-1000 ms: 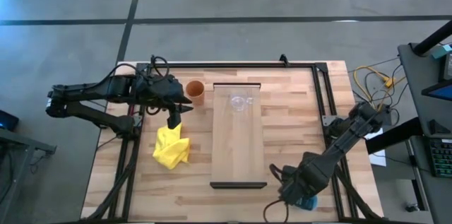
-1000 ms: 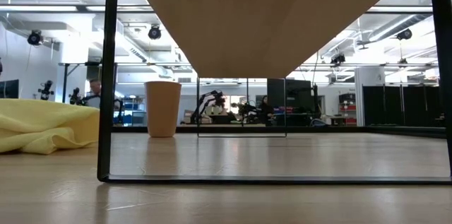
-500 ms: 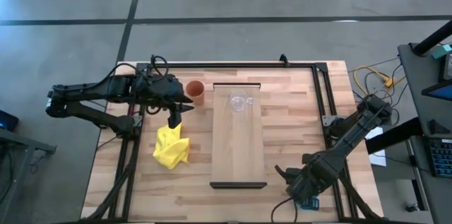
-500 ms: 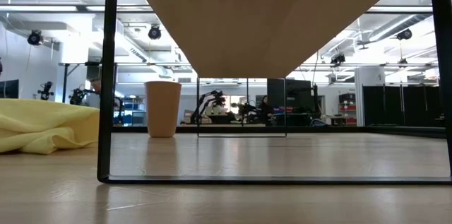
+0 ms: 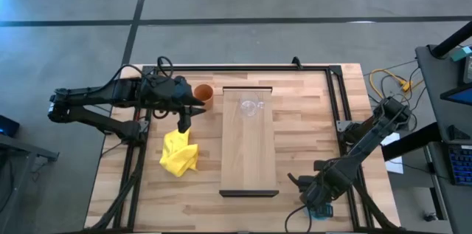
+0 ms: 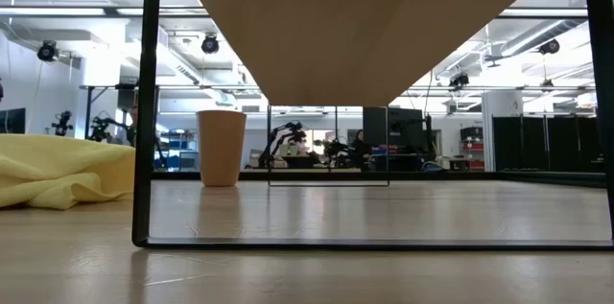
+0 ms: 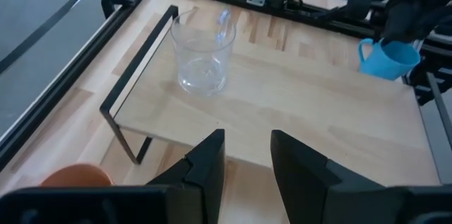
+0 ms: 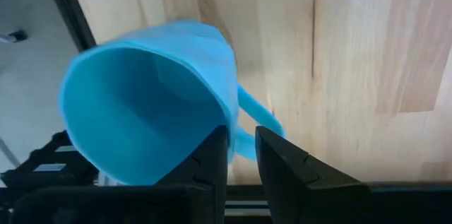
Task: Stack small to large cups/mugs on shelf
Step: Put the blue mug on the shelf
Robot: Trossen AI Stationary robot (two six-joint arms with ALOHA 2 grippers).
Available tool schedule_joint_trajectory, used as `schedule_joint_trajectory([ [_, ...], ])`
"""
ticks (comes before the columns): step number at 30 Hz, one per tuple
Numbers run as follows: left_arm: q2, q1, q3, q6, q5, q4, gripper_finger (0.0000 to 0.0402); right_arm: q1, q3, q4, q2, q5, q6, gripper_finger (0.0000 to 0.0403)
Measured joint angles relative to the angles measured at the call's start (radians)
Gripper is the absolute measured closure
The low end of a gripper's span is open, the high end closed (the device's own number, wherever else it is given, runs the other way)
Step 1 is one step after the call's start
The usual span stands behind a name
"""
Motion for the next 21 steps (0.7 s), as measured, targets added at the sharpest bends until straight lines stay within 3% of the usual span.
schedule_joint_trajectory([
  [16,0.0,0.001,0.0,0.0,0.0,0.033,0.03,0.0,-0.103,0.148,0.0,0.023,0.044,0.0337],
  [21,0.0,0.001,0.0,0.0,0.0,0.032,0.03,0.0,-0.112,0.146,0.0,0.024,0.052,0.0371],
])
